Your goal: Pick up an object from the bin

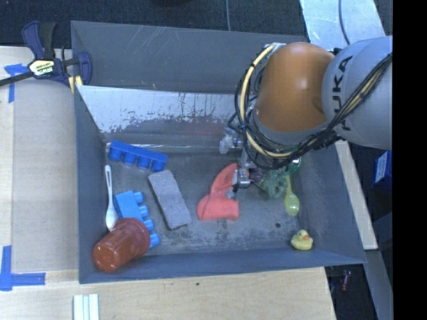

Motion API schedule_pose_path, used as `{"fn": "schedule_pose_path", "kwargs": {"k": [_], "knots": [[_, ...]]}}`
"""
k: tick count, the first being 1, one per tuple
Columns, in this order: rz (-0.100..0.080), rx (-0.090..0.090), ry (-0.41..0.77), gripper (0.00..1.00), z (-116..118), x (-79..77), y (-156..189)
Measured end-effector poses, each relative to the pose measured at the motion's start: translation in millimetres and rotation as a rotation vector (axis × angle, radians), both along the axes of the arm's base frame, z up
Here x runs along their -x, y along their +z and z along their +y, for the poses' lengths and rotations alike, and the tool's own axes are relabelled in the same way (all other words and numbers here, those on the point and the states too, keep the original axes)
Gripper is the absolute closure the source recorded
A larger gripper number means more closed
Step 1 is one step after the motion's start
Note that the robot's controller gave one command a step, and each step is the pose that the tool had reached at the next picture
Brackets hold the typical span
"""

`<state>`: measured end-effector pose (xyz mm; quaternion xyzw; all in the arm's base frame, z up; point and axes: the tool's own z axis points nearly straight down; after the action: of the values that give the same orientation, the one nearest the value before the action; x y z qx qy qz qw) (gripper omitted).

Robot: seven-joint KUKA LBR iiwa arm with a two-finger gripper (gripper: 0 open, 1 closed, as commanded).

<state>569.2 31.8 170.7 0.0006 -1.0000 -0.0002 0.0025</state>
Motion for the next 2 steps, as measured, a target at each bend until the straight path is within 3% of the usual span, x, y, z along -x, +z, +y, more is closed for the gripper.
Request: {"fn": "schedule_pose_path", "kwargs": {"k": [1, 2], "knots": [[-0.008, 0.000, -0.001, 0.00, -0.3, -1.9, 4.6], [-0.013, 0.000, 0.087, 0.00, -23.4, 17.6, -40.1]]}}
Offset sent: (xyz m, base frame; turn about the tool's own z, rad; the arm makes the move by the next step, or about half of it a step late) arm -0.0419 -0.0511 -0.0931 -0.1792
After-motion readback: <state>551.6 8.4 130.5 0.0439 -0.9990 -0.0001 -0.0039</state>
